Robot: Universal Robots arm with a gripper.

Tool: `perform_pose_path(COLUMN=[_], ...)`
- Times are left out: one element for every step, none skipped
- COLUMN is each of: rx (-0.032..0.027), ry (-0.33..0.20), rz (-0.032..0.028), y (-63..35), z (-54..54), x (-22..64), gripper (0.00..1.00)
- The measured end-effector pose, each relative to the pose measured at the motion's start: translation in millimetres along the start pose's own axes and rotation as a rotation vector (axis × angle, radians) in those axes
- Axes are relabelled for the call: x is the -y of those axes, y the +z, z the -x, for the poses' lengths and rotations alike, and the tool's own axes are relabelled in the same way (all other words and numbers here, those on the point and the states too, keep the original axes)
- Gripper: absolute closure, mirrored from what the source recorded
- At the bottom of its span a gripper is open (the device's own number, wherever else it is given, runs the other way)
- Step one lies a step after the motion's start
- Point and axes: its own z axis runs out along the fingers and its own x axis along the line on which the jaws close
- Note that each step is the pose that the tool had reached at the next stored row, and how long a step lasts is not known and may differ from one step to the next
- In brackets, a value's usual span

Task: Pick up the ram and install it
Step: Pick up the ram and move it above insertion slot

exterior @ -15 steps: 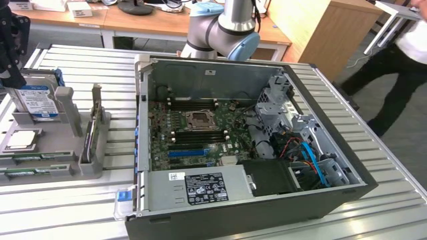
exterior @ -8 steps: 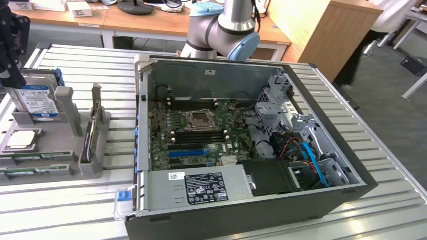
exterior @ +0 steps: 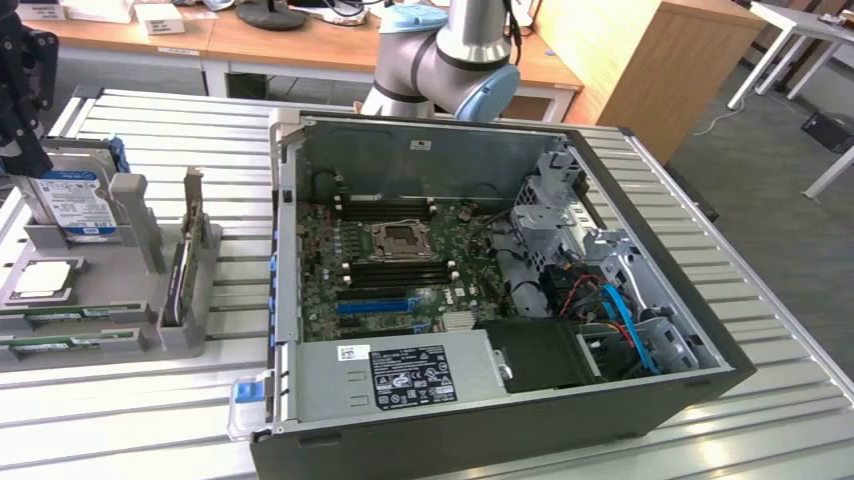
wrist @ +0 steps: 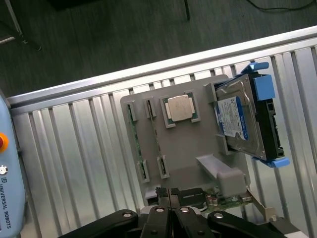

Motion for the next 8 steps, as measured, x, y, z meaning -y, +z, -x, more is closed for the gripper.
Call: perform_pose_path(rx=[-0.0001,-0.0001,-0.0001,-0.0002,-0.0002,-0.0001,-0.0001,-0.0001], ry=[-0.002,-0.002,-0.002,-0.002,-0.002,-0.002,-0.002,-0.002], rz=[0.0,0.0,0.0,0.0,0.0,0.0,0.0,0.0], y=[0.0,0.0,0.0,0.0,0.0,0.0,0.0,0.0], z=[0.0,0.0,0.0,0.0,0.0,0.0,0.0,0.0], x=[0.0,0.0,0.0,0.0,0.0,0.0,0.0,0.0], gripper=[0.89,0.89,0.89,0.89,0.89,0.89,0.89,0.89])
